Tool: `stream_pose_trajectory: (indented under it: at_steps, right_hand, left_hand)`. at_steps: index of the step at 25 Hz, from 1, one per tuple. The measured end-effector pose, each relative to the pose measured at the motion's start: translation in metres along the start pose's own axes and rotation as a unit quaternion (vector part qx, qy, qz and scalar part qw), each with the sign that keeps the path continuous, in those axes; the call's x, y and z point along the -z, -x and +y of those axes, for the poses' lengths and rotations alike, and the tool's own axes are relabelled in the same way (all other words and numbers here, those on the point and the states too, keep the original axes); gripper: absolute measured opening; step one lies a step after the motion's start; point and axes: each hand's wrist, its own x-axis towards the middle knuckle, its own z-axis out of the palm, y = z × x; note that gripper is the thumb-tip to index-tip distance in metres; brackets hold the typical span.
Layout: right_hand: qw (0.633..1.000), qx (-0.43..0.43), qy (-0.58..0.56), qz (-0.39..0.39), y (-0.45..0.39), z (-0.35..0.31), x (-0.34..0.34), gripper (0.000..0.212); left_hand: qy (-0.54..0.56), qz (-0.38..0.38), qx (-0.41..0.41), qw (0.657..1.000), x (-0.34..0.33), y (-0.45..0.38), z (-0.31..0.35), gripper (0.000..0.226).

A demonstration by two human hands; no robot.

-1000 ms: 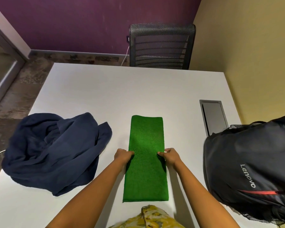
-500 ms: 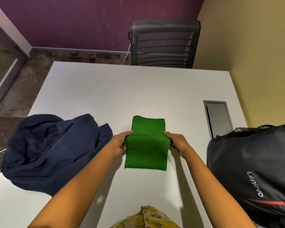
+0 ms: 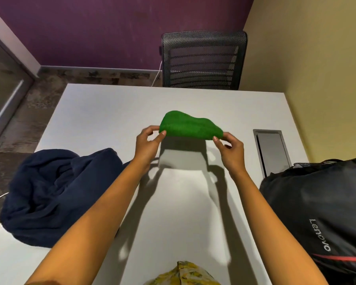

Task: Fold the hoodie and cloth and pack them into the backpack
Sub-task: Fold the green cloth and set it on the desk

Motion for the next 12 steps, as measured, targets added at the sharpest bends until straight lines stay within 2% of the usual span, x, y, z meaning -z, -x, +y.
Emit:
stream_pose_trajectory:
  at_steps: [2,4,5,7,8,10,12]
  right_hand:
    - [0.998,-0.044,0.036,0.003,0.025,0.034,-0.001,0.014]
    - [0.986,-0.133,0.099,-0.005,0.058,0.072,-0.002,0.018]
    - [0.972,-0.189,0.136,-0.027,0.074,0.09,-0.001,0.02]
    - [0.925,-0.294,0.216,-0.104,0.104,0.114,0.001,0.008]
    - [0.905,-0.326,0.241,-0.129,0.114,0.122,0.003,0.009]
    - [0.89,-0.353,0.256,-0.133,0.125,0.129,0.007,0.02]
    - [0.876,-0.377,0.264,-0.141,0.126,0.13,0.013,0.016]
  left_hand:
    - [-0.027,0.003,0.049,0.998,0.001,0.019,-0.044,0.017]
    - [-0.05,-0.019,0.137,0.989,0.001,0.044,-0.09,0.011]
    - [-0.076,-0.044,0.204,0.975,0.001,0.058,-0.108,0.008]
    - [-0.161,-0.092,0.301,0.936,0.001,0.082,-0.142,0.028]
    - [-0.209,-0.103,0.309,0.922,0.003,0.09,-0.154,0.032]
    - [-0.254,-0.094,0.301,0.914,0.004,0.101,-0.163,0.03]
    - [-0.277,-0.1,0.29,0.911,0.005,0.106,-0.166,0.025]
